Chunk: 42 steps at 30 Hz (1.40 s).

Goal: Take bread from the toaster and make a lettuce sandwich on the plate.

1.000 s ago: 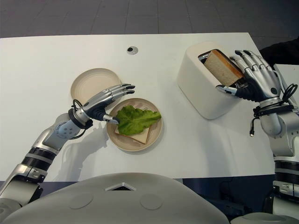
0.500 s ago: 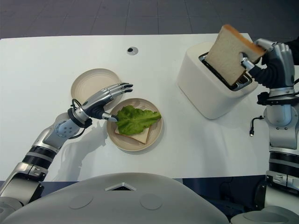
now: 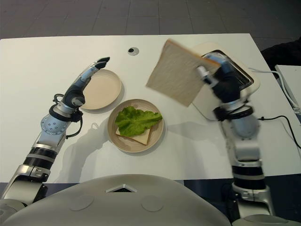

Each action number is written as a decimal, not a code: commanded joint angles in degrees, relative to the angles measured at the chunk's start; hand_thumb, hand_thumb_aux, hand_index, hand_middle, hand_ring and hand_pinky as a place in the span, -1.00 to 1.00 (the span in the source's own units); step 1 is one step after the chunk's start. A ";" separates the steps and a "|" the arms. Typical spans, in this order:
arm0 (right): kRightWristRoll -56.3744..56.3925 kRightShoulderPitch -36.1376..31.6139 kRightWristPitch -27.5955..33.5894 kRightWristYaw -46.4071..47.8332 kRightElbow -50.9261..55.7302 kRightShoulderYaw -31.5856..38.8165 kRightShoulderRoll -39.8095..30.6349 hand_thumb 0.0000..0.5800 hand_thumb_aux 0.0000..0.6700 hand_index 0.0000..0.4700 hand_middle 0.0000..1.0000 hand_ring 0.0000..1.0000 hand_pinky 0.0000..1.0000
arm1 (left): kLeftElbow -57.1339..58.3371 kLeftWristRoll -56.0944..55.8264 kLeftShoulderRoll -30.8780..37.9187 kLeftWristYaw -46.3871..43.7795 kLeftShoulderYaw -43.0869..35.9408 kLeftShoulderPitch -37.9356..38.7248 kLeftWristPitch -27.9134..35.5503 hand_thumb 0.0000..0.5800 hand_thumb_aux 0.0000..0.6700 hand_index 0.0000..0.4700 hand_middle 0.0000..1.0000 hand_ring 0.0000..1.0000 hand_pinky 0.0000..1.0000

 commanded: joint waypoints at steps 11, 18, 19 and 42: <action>-16.82 2.49 -4.90 -0.78 23.65 12.45 12.54 1.00 1.00 1.00 0.84 0.84 0.84 | -4.87 -6.72 0.88 -17.85 -1.91 5.01 1.54 -1.00 -1.00 -1.00 -1.00 -1.00 -1.00; -28.42 2.87 -7.42 -4.72 23.55 13.54 10.12 1.00 1.00 1.00 0.78 0.78 0.78 | -6.41 -7.97 6.77 -32.71 -8.21 10.94 2.37 -1.00 -1.00 -1.00 -1.00 -1.00 -1.00; -30.78 2.77 -7.91 -5.91 23.60 13.65 9.68 1.00 1.00 1.00 0.76 0.76 0.76 | -5.38 -6.78 6.95 -33.94 -8.90 11.22 2.15 -1.00 -1.00 -1.00 -1.00 -1.00 -1.00; -38.99 -5.78 -11.08 -24.32 14.22 -0.11 5.59 -1.00 -1.00 -1.00 -1.00 -1.00 -1.00 | 4.52 9.44 0.67 -28.38 -14.60 7.68 2.14 -1.00 -1.00 -1.00 -1.00 -1.00 -1.00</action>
